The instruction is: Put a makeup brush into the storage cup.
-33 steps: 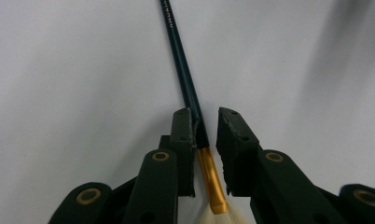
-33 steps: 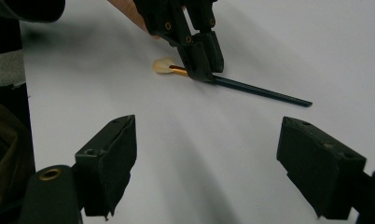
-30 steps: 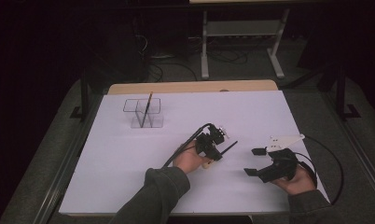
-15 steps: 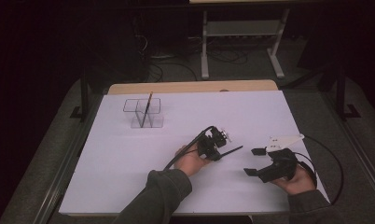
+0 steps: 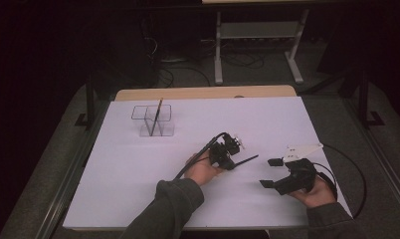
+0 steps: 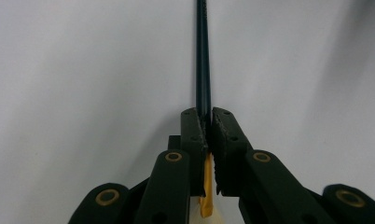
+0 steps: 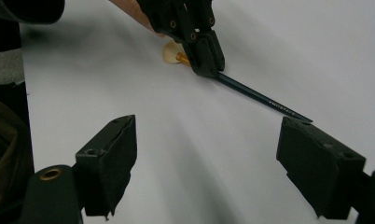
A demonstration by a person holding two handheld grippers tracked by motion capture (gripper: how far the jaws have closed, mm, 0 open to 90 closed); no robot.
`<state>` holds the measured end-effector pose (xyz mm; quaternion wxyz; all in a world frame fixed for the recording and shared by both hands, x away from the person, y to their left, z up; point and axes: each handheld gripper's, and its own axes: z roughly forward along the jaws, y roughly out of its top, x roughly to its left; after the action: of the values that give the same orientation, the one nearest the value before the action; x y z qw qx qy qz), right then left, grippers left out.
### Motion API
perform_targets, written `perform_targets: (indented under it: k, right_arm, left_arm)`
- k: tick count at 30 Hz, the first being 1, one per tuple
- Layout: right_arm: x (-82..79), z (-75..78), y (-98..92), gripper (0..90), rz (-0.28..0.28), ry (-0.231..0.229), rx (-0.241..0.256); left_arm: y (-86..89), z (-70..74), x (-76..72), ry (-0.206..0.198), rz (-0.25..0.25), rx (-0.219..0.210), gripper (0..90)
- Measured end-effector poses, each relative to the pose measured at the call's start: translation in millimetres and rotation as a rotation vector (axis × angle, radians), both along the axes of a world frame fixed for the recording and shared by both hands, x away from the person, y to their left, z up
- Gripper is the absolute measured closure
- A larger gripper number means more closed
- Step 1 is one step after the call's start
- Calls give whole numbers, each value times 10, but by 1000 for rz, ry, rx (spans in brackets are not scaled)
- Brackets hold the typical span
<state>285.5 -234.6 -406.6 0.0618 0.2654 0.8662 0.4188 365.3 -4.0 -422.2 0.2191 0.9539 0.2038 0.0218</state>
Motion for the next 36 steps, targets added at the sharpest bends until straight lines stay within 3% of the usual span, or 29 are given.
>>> perform_targets:
  k: [22, 36]
  right_arm:
    - [2, -11, 7, 192, 7, 1, -5]
    - [-2, 8, 34, 202, 23, -7, -7]
  left_arm:
    - [90, 128, -5, -8, -27, -24, 839]
    - [246, 334, -119, -20, -79, -33, 838]
